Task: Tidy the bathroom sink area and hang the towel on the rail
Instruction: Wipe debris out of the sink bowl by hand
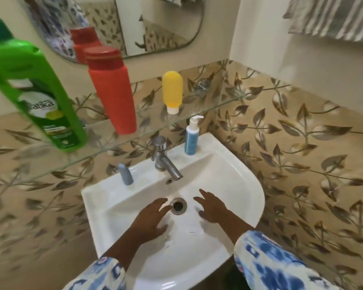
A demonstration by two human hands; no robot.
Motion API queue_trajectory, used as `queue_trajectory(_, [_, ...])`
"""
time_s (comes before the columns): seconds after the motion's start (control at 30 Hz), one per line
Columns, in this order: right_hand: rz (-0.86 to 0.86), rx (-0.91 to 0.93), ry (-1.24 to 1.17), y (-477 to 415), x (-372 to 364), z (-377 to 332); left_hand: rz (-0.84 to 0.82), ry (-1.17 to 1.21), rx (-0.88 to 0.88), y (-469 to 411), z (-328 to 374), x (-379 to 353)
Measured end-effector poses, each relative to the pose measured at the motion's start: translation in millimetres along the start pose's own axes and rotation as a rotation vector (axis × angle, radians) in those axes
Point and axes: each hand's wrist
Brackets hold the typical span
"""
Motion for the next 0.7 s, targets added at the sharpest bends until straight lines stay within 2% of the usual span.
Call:
queue_trajectory(0.1, [-0.097, -0.019, 0.077, -5.8, -14.0, -7.9, -0.304, -0.052, 0.229, 9.3, -9.6, -23.7])
queue_trajectory(0.23, [-0.177, -0.052, 0.104, -2.4, -31.1, -10.8, -0.417, -0.051, 0.305, 15.8, -13.8, -38.2])
queue_trajectory(0.47, [-0.102, -0.11, 0.111, -1.3, -40.7, -13.8, -0.294, 0.166, 0.313, 21.3, -2.5, -37.1])
queue_trajectory(0.57, [-0.113, -0.128, 0.104, -9.4, -37.2, -15.6, -0.248, 0.121, 0.28, 21.3, 6.7, -35.0])
queue_trajectory(0.7, [-0.217, -0.162, 0.134, -11.2, -43.4, -18.4, -0.169, 0.023, 0.309, 16.9, 14.8, -34.2])
Point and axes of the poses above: each hand's wrist, its own y-axis away from the middle knuckle, its own x-axis out of the back of the hand, z = x × y, and after that the axes turned 6 degrees about y, right-handed
